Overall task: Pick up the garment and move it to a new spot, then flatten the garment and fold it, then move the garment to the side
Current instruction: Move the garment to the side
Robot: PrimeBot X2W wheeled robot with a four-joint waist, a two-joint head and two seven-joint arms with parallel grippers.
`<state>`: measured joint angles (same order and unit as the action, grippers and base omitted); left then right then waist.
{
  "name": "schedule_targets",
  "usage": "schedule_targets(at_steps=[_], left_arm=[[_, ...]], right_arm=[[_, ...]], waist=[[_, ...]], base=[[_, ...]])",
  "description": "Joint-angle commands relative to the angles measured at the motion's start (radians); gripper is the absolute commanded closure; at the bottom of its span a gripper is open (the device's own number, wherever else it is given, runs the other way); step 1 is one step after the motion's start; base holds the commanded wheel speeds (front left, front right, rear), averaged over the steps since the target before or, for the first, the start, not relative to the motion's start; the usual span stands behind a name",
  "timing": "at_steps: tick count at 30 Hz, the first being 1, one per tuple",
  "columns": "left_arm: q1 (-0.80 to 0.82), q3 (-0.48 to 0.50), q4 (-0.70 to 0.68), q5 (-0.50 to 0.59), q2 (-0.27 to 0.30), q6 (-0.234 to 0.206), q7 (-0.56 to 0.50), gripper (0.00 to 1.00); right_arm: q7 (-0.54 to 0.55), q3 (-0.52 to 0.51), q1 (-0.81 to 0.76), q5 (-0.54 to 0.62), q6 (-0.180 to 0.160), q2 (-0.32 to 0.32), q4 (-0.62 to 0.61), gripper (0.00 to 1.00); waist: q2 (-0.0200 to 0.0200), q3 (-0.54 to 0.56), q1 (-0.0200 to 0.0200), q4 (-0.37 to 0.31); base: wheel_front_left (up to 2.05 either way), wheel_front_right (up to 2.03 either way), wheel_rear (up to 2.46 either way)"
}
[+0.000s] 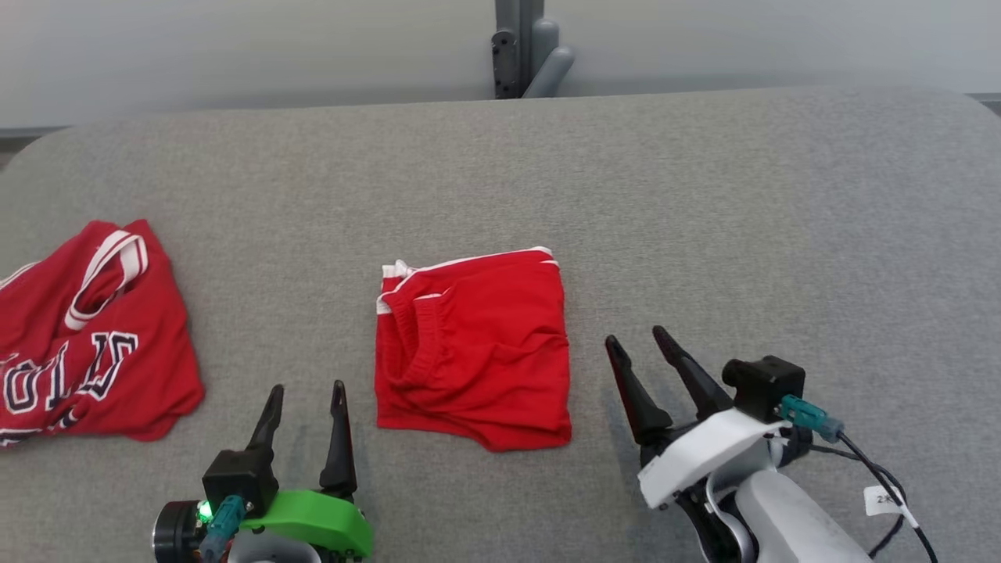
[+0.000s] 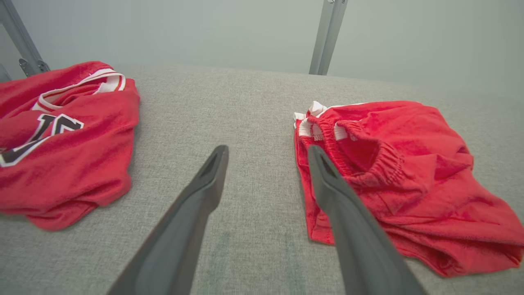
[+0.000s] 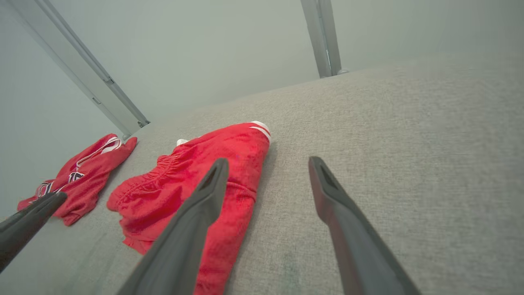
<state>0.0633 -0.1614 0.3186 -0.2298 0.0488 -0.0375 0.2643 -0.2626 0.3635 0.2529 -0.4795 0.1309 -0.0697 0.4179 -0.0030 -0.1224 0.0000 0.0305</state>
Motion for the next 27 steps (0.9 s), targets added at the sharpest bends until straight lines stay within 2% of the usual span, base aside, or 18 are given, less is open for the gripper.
schedule_targets(at_steps=[1,6,10,14,16,17,22,27], left_arm=[[0.018,-0.001,-0.003,-0.002,0.003,-0.004,0.0,0.0],[0.037,-0.037,-0.001,-0.012,0.003,-0.011,0.0,0.0],[0.036,-0.047,-0.005,-0.013,0.003,-0.013,0.0,0.0],[0.027,-0.045,-0.012,-0.01,0.003,-0.016,0.0,0.0],[0.022,-0.042,-0.015,-0.007,0.003,-0.017,0.0,0.0],[0.021,-0.041,-0.015,-0.005,0.003,-0.014,0.0,0.0],[0.023,-0.032,-0.02,0.009,0.003,-0.004,0.0,0.0],[0.017,-0.008,-0.017,0.021,0.003,0.006,0.0,0.0]], right_arm=[[-0.003,0.009,0.02,-0.009,0.0,-0.009,0.009,0.0],[-0.003,0.102,0.111,-0.092,0.0,-0.018,0.108,0.0],[-0.003,0.105,0.159,-0.126,0.0,-0.019,0.219,0.0],[-0.003,0.104,0.181,-0.128,0.0,-0.01,0.31,0.0],[0.0,0.121,0.183,-0.147,0.0,-0.002,0.33,0.89],[0.0,0.121,0.183,-0.157,0.0,0.001,0.333,1.0],[0.0,0.106,0.182,-0.16,0.0,0.004,0.308,1.0],[-0.002,0.088,0.166,-0.146,-0.001,0.005,0.282,1.0]], waist=[[0.003,-0.053,0.0,0.064],[0.003,-0.083,0.0,0.141],[0.003,-0.093,0.0,0.188],[0.003,-0.094,0.0,0.204],[0.003,-0.09,0.0,0.198],[0.003,-0.088,0.0,0.191],[0.003,-0.07,0.0,0.124],[0.003,-0.048,0.0,-0.027]], base=[[0.0,0.0,0.0],[0.0,0.0,0.0],[0.0,0.0,0.0],[0.0,0.0,0.0],[0.0,0.0,0.0],[0.0,0.0,0.0],[0.0,0.0,0.0],[0.0,0.0,0.0]])
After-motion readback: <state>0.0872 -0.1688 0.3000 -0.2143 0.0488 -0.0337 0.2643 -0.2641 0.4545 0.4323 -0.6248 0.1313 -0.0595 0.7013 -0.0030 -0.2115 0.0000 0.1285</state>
